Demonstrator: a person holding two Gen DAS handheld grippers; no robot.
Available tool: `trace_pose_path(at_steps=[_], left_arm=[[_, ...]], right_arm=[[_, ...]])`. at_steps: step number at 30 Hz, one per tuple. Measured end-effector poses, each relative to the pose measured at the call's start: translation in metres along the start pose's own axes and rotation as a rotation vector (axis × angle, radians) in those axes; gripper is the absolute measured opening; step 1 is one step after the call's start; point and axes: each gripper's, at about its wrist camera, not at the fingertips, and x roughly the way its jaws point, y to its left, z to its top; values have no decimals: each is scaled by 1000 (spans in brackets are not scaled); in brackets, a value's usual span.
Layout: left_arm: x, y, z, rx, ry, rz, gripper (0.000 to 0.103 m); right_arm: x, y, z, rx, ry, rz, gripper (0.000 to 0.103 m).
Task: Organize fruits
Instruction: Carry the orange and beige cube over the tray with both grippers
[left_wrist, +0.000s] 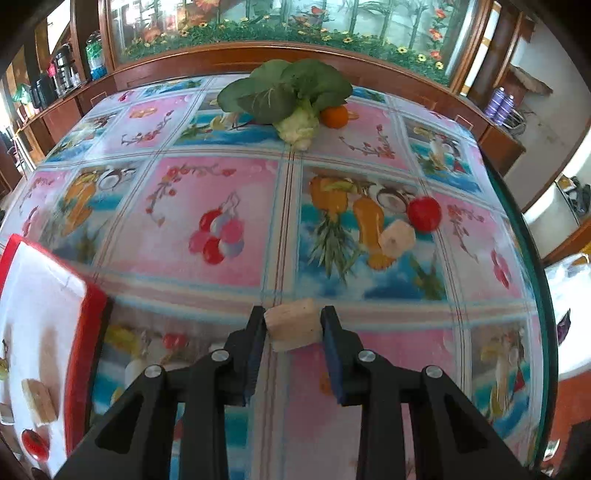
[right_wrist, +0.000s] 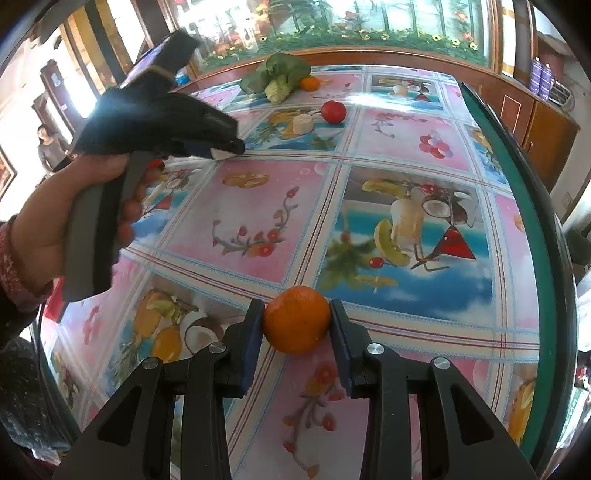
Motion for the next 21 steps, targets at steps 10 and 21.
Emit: trace_pose_path(at_steps=[10, 21], left_arm=[[-46, 12, -72, 131, 22, -55, 33], [-80, 21, -123, 194, -9, -73, 33]], right_arm=[[-16, 3, -7, 21, -33, -31, 34], [-19, 31, -15, 27, -27, -45, 34]])
